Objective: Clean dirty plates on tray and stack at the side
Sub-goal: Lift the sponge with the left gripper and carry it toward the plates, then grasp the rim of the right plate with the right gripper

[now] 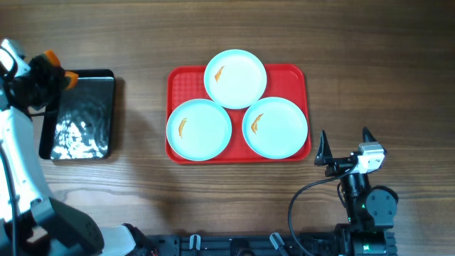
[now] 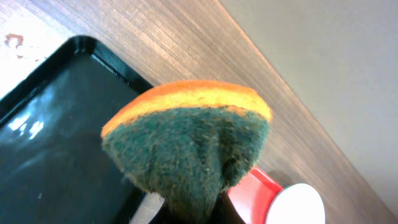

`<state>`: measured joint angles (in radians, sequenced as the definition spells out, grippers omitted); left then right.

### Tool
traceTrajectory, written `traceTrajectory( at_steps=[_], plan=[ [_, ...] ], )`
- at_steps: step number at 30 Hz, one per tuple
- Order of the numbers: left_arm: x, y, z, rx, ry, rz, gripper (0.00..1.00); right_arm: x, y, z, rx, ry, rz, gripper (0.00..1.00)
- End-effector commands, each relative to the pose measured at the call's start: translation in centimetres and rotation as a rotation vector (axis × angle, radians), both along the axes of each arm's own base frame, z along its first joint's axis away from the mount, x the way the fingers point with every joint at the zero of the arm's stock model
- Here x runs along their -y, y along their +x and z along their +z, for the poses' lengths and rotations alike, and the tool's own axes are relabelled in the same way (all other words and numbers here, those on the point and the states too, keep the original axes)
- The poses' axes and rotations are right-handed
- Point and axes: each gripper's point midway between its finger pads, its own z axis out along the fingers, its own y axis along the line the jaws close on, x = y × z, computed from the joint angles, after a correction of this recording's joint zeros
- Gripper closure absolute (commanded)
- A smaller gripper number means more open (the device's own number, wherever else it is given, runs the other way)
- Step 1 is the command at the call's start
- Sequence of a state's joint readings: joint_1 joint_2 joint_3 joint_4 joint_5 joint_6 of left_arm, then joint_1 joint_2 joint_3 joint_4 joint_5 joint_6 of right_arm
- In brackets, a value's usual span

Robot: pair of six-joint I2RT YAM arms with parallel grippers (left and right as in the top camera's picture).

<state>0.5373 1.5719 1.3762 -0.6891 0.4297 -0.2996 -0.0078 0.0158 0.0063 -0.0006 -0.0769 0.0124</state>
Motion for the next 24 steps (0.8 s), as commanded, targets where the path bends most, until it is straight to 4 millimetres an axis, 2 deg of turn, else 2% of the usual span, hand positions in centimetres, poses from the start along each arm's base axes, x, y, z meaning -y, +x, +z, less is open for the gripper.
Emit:
traceTrajectory(
  at_steps=[1, 2, 3, 5, 7, 8, 9, 10, 11, 12, 13, 15, 17, 20, 23, 24],
  plan=[
    [-0.9, -2.4, -11.9, -0.295, -0.048, 0.057, 0.96, 0.3, 0.0, 0.1, 0.007, -0.012, -0.014, 0.00],
    [-0.9, -2.8, -13.4, -0.342, -0.061, 0.063, 0.96, 0.3, 0.0, 0.1, 0.007, -0.012, -0.014, 0.00],
    [-1.0, -3.0, -13.6, -0.351, -0.068, 0.066, 0.96, 0.3, 0.0, 0.1, 0.007, -0.012, -0.014, 0.00],
    [-1.2, -2.9, -12.0, -0.321, -0.060, 0.071, 0.96, 0.3, 0.0, 0.1, 0.007, -0.012, -0.014, 0.00],
    [-1.0, -1.8, -7.4, -0.216, -0.047, 0.054, 0.96, 0.3, 0.0, 0.1, 0.007, -0.012, -0.014, 0.00],
    [0.0, -1.0, -4.3, -0.127, -0.067, 0.012, 0.96, 0.3, 0.0, 0.1, 0.007, -0.012, -0.014, 0.00],
    [1.3, -0.5, -1.3, -0.034, -0.099, -0.041, 0.96, 0.3, 0.0, 0.1, 0.007, -0.012, -0.014, 0.00],
    [3.6, -0.2, 3.5, 0.110, -0.138, -0.137, 0.96, 0.3, 0.0, 0.1, 0.007, -0.012, -0.014, 0.00],
    [5.0, -0.4, 6.9, 0.209, -0.143, -0.197, 0.96, 0.3, 0.0, 0.1, 0.007, -0.012, -0.014, 0.00],
    [5.4, -1.0, 9.4, 0.277, -0.096, -0.210, 0.96, 0.3, 0.0, 0.1, 0.007, -0.012, -0.014, 0.00],
    [5.1, -1.5, 10.4, 0.294, -0.048, -0.186, 0.96, 0.3, 0.0, 0.1, 0.007, -0.012, -0.014, 0.00],
    [4.8, -2.8, 10.6, 0.262, -0.009, -0.133, 0.96, 0.3, 0.0, 0.1, 0.007, -0.012, -0.014, 0.00],
    [6.9, -4.2, 9.2, 0.183, -0.104, -0.168, 0.96, 0.3, 0.0, 0.1, 0.007, -0.012, -0.014, 0.00],
    [12.0, -6.4, 5.5, -0.022, -0.266, -0.264, 0.96, 0.3, 0.0, 0.1, 0.007, -0.012, -0.014, 0.00],
    [18.1, -7.4, 2.4, -0.140, -0.280, -0.473, 0.96, 0.4, 0.0, 0.5, 0.021, -0.012, -0.021, 0.00],
    [20.6, -7.8, 1.1, -0.176, -0.281, -0.548, 0.96, -0.4, -0.1, 1.1, 0.041, 0.053, 0.027, 0.00]
  ],
)
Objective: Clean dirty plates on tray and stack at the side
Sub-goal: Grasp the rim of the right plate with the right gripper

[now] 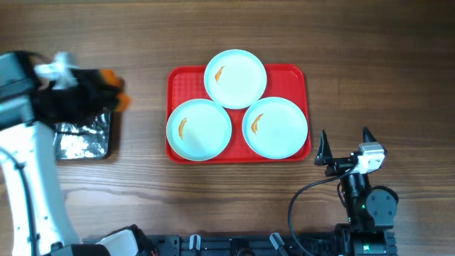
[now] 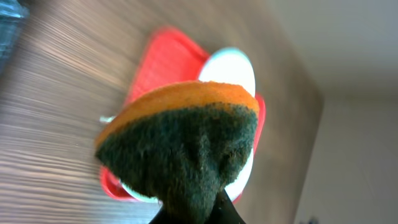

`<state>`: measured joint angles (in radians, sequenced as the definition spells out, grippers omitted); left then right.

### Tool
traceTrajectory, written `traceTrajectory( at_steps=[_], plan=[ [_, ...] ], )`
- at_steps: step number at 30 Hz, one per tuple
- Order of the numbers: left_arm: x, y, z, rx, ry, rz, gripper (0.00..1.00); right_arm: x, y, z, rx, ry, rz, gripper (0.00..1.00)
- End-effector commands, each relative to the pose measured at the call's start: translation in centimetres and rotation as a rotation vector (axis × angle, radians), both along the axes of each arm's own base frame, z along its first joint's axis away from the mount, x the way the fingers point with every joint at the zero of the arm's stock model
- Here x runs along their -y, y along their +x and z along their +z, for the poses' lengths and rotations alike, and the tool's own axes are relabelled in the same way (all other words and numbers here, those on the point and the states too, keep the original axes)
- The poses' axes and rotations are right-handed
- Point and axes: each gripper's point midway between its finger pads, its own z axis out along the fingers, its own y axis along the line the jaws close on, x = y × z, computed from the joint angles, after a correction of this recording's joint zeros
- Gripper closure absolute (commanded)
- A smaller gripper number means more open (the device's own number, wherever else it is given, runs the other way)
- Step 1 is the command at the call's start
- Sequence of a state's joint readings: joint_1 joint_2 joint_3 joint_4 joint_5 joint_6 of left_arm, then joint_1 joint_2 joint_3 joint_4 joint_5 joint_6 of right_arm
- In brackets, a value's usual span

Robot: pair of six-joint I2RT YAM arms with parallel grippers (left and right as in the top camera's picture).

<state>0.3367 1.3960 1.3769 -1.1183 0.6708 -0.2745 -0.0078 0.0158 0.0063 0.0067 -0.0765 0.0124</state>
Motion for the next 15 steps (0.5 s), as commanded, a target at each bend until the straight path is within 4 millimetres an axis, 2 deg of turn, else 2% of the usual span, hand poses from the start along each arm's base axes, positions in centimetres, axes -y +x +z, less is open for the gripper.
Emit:
traceTrajectory(
  at_steps=[1, 3, 5, 6, 7, 8, 10, 13, 15],
  plan=[
    [7.4, -1.0, -3.4, -0.044, 0.000, -0.270, 0.96, -1.4, -0.2, 1.1, 0.033, 0.122, 0.086, 0.00],
    [9.4, -1.3, -6.0, -0.101, 0.037, -0.317, 0.96, -2.7, -0.5, 0.9, 0.000, 0.258, 0.166, 0.00],
    [11.8, -1.7, -10.4, -0.198, 0.093, -0.342, 0.96, -3.1, -0.6, 1.5, -0.018, 0.476, 0.196, 0.00],
    [12.9, -1.8, -11.7, -0.205, 0.099, -0.377, 0.96, -3.4, -0.7, 2.0, -0.021, 0.588, 0.223, 0.00],
    [13.7, -1.8, -12.7, -0.205, 0.107, -0.401, 0.96, -4.0, -0.9, 2.7, -0.011, 0.628, 0.266, 0.00],
    [14.6, -1.6, -14.6, -0.211, 0.143, -0.432, 0.96, -5.3, -1.7, 4.6, 0.047, 0.579, 0.365, 0.00],
    [14.4, -1.2, -17.3, -0.264, 0.229, -0.387, 0.96, -6.2, -2.5, 6.3, 0.088, 0.508, 0.429, 0.00],
    [14.4, -0.8, -20.2, -0.315, 0.297, -0.370, 0.96, -7.1, -3.3, 8.7, 0.087, 0.397, 0.476, 0.00],
    [14.6, -0.8, -21.9, -0.345, 0.314, -0.378, 0.96, -7.6, -3.0, 9.9, 0.013, 0.297, 0.480, 0.00]
  ],
)
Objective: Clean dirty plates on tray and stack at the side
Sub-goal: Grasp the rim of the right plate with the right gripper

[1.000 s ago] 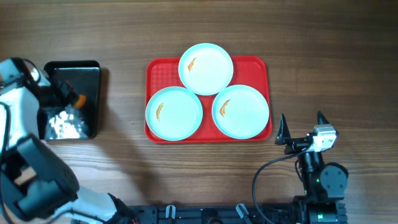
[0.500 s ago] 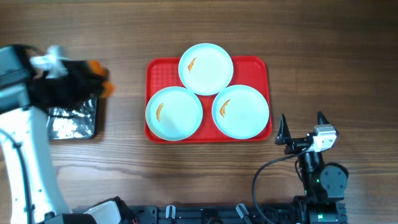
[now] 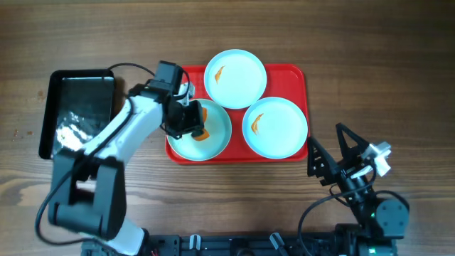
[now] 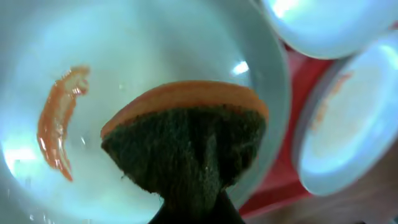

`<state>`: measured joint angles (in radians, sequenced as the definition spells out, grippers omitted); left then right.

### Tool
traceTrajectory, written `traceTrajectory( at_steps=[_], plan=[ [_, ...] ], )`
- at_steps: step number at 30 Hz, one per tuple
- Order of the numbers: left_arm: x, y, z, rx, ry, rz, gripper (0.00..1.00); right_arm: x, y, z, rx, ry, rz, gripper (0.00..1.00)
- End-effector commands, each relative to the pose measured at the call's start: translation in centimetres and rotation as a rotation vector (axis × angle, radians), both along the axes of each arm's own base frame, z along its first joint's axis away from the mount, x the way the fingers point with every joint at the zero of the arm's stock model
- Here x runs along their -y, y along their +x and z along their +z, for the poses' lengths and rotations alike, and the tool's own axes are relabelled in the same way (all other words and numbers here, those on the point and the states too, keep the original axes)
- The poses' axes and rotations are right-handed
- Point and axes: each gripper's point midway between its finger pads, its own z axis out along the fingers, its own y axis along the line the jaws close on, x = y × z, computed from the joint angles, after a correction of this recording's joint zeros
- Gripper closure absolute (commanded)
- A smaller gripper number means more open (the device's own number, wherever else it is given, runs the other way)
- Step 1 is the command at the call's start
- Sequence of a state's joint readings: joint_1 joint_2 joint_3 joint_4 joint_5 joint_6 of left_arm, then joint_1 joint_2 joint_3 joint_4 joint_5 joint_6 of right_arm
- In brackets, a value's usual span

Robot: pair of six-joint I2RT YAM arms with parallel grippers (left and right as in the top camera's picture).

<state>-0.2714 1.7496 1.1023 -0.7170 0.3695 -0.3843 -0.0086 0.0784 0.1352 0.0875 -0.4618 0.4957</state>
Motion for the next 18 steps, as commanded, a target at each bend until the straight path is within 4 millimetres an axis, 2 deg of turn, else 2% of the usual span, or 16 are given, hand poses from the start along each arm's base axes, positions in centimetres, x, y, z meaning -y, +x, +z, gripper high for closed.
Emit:
traceTrajectory(
  at_steps=[1, 2, 3, 5, 7, 9, 11, 13, 14, 16, 17, 18],
  plan=[
    [-0.7, -0.1, -2.9, -0.049, 0.083, 0.028, 0.96, -1.3, -0.3, 3.6, -0.002, -0.178, 0.070, 0.00],
    [-0.8, -0.2, -3.4, -0.061, 0.087, 0.027, 0.95, -1.3, 0.4, 4.0, -0.063, -0.230, 0.076, 0.00],
    [-0.8, -0.3, -3.4, -0.065, 0.087, 0.027, 0.83, -1.3, 0.9, 4.3, -0.120, -0.266, 0.085, 0.00],
    [-0.8, -0.2, -3.2, -0.060, 0.085, 0.028, 0.36, -1.5, 1.8, 4.6, -0.218, -0.299, 0.118, 0.00],
    [-0.7, 0.1, -2.5, -0.045, 0.080, 0.029, 0.26, -2.1, 2.6, 5.0, -0.324, -0.332, 0.186, 0.00],
    [-0.5, 0.6, -0.5, -0.022, 0.072, -0.002, 0.26, -2.4, 3.2, 5.2, -0.413, -0.368, 0.236, 0.00],
    [-0.9, 1.2, 3.6, 0.017, 0.070, -0.026, 0.27, -3.1, 3.3, 5.0, -0.521, -0.403, 0.315, 0.00],
    [-1.7, 1.9, 6.9, 0.063, 0.059, 0.002, 0.27, -5.1, 2.7, 5.2, -0.576, -0.412, 0.450, 0.00],
    [-2.6, 2.4, 8.5, 0.097, 0.051, 0.049, 0.28, -6.7, 2.5, 5.4, -0.585, -0.407, 0.549, 0.00],
    [-4.2, 2.8, 9.8, 0.115, 0.038, 0.139, 0.25, -8.8, 2.8, 6.1, -0.572, -0.346, 0.660, 0.00],
    [-5.5, 2.9, 10.3, 0.111, 0.032, 0.202, 0.16, -9.7, 3.3, 6.3, -0.582, -0.290, 0.702, 0.00],
    [-6.9, 2.9, 10.4, 0.097, 0.034, 0.249, 0.02, -10.3, 4.4, 6.5, -0.592, -0.239, 0.715, 0.00]
  ],
)
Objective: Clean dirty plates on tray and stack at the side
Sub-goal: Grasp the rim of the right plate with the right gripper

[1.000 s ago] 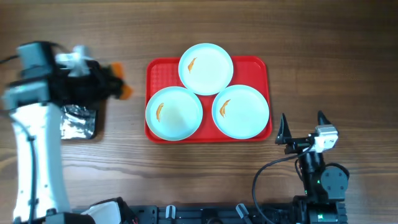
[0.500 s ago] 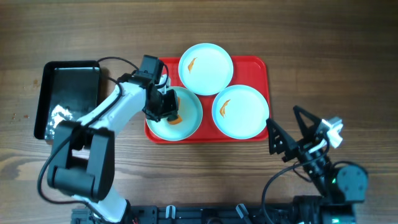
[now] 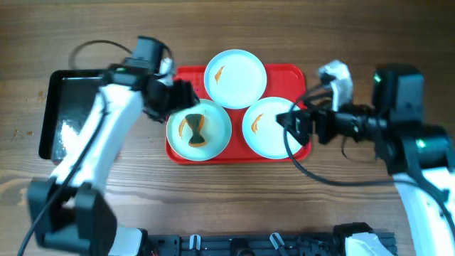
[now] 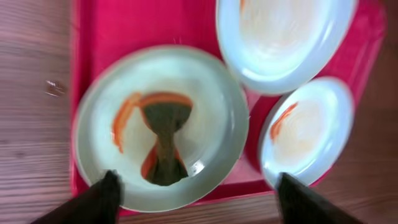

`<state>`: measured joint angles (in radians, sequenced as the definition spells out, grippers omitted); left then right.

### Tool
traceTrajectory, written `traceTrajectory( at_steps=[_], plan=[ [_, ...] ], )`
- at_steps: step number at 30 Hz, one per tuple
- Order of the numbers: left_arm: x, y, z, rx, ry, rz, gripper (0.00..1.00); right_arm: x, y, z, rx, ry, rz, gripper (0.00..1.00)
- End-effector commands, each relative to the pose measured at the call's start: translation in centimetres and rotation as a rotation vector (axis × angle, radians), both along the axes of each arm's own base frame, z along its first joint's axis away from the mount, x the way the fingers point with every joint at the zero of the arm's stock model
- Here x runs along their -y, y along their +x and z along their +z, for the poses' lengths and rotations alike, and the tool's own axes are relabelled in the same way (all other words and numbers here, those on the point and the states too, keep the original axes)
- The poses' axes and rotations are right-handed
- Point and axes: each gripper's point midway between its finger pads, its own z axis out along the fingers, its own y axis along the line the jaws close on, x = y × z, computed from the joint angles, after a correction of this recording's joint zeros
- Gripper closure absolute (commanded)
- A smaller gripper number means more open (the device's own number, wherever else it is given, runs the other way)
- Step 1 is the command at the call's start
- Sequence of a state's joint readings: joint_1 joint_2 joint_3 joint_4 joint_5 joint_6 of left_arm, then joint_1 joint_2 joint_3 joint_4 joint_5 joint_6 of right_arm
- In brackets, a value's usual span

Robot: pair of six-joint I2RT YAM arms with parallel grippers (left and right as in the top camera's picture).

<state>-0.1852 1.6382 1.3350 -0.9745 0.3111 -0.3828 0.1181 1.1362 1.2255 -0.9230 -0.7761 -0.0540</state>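
A red tray (image 3: 288, 75) (image 4: 124, 31) carries three pale plates. The front-left plate (image 3: 217, 124) (image 4: 205, 106) has an orange smear, and the orange-and-green sponge (image 3: 195, 129) (image 4: 165, 146) lies loose in it. My left gripper (image 3: 178, 96) (image 4: 199, 202) hovers open above this plate, its fingers (image 4: 106, 196) spread wide and empty. The back plate (image 3: 235, 78) (image 4: 283, 37) and the right plate (image 3: 270, 128) (image 4: 308, 130) each bear an orange stain. My right gripper (image 3: 293, 126) reaches in from the right over the right plate's rim and looks open.
A black tray (image 3: 78, 114) with a wet, glossy bottom sits left of the red tray. Bare wooden tabletop (image 3: 234, 199) runs along the front and to the right. Cables trail off both arms.
My left gripper has let go of the sponge, which now lies in the front-left plate, and stands open above it. My right arm has come from the front right corner to the right plate.
My left gripper first held the sponge over the black tray, then carried it toward the red tray, then pressed it into the front-left plate. Now the sponge lies free there. My right arm stayed at the front right, then lifted, and now reaches the right plate.
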Motion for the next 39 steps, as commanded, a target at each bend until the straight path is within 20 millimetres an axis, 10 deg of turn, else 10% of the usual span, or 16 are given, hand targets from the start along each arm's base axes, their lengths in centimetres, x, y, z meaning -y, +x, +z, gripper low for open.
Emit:
traceTrajectory(
  at_steps=[1, 5, 11, 15, 20, 39],
  plan=[
    [-4.2, 0.2, 1.4, -0.014, -0.006, 0.171, 0.00, -2.7, 1.4, 1.3, -0.118, 0.189, 0.051, 0.00],
    [-7.0, -1.8, 0.5, -0.107, 0.046, 0.222, 0.00, -3.4, 5.4, -3.4, -0.223, 0.064, -0.076, 0.00],
    [-7.4, -1.8, 0.4, -0.109, 0.067, 0.229, 0.00, -7.2, 6.2, -13.1, -0.434, -0.508, -0.103, 0.02],
    [-7.8, -2.7, 0.1, -0.145, 0.093, 0.233, 0.00, -11.0, 9.1, -18.2, -0.431, -0.554, -0.113, 0.27],
    [-8.8, -3.1, -0.1, -0.155, 0.153, 0.249, 0.00, -11.6, 10.1, -23.4, -0.459, -0.603, -0.072, 0.35],
    [-8.8, -3.1, -0.2, -0.154, 0.152, 0.249, 0.11, -11.0, 8.1, -29.5, -0.511, -0.635, 0.001, 0.74]
  ],
)
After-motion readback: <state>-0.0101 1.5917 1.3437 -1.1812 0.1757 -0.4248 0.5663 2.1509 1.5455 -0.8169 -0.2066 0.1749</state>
